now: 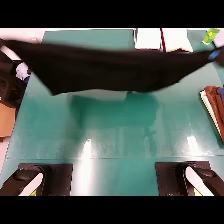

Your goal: Fold the shirts.

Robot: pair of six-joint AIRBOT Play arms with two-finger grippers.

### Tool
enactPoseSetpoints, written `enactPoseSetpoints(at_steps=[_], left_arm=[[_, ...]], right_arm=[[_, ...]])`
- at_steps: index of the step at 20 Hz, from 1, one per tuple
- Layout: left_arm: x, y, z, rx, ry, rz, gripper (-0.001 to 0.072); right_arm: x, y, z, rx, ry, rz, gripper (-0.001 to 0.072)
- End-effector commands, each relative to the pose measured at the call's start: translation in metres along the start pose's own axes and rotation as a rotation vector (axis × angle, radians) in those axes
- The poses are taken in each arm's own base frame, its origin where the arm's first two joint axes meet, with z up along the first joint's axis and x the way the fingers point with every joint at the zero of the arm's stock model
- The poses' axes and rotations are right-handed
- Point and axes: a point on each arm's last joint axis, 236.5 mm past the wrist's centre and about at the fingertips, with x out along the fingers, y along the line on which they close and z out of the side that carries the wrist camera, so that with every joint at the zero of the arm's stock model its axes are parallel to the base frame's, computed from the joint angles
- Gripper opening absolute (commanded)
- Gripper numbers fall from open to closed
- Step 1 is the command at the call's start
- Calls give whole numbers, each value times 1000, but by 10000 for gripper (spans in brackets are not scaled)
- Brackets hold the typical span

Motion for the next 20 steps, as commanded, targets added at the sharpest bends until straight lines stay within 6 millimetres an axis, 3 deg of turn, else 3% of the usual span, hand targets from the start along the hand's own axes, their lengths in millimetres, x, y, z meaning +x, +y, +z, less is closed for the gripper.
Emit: enactPoseSetpoints(at_steps=[1,3,5,6,8,10,11,14,15,17,20], left_arm=[[-139,-25,94,41,-371,-31,28],[-184,-33,117,56,-477,-40,27],[-209,-37,130,63,-547,-45,28],[-213,-37,133,64,-565,-46,27],[-199,-35,132,62,-537,-42,27],[-161,-30,121,55,-428,-34,28],[-132,-26,110,51,-339,-28,27],[-32,-11,60,29,-25,-8,28],[6,-4,34,19,97,-1,28],[75,9,-24,-5,330,13,28],[162,32,-131,-35,641,43,29]], right_arm=[[-104,39,83,-151,-286,-66,22],[-142,46,106,-193,-383,-126,22],[-167,48,118,-210,-427,-185,22],[-172,46,120,-204,-423,-204,21],[-171,43,122,-192,-385,-208,21],[-153,33,119,-158,-309,-186,21],[-137,27,115,-134,-258,-159,21],[-59,9,82,-59,-52,-49,21],[-26,0,61,-35,44,-30,21],[43,-19,1,11,275,-33,21],[129,-45,-96,25,577,-64,21]])
